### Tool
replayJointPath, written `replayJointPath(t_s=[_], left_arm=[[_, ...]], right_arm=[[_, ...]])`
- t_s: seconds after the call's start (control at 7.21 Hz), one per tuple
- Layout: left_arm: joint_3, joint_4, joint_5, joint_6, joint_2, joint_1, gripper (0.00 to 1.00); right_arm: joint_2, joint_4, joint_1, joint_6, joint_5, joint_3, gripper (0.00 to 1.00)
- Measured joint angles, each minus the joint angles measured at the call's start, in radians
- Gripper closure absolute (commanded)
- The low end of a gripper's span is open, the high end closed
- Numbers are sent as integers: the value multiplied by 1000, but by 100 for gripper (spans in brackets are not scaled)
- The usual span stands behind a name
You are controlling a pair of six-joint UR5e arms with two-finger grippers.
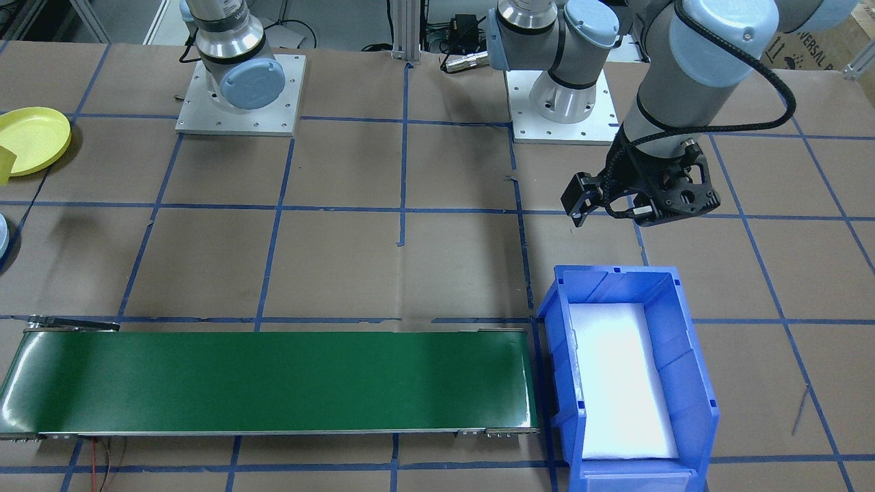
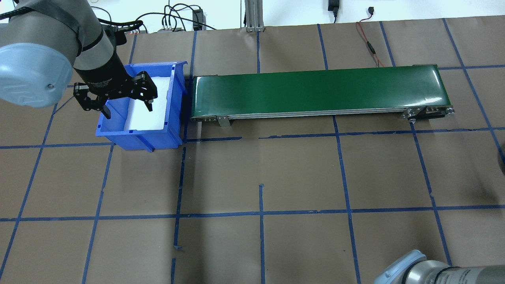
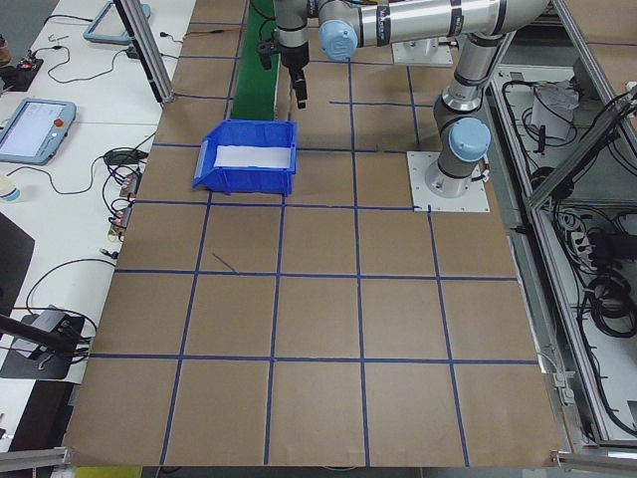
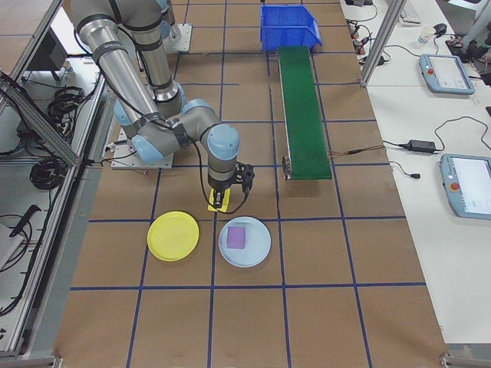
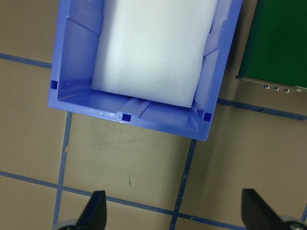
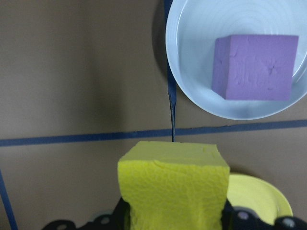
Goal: Move block left to right into plate
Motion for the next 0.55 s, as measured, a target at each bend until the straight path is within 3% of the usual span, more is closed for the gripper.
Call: replayJointPath(t_s=[0.28, 0.55], left_arm=[[-2, 0, -1, 6, -1, 0, 0], [-2, 0, 0, 13, -2, 0, 0]], right_arm=[[-9, -37, -137, -136, 14, 60, 72], [-11, -52, -254, -255, 69, 100, 71]])
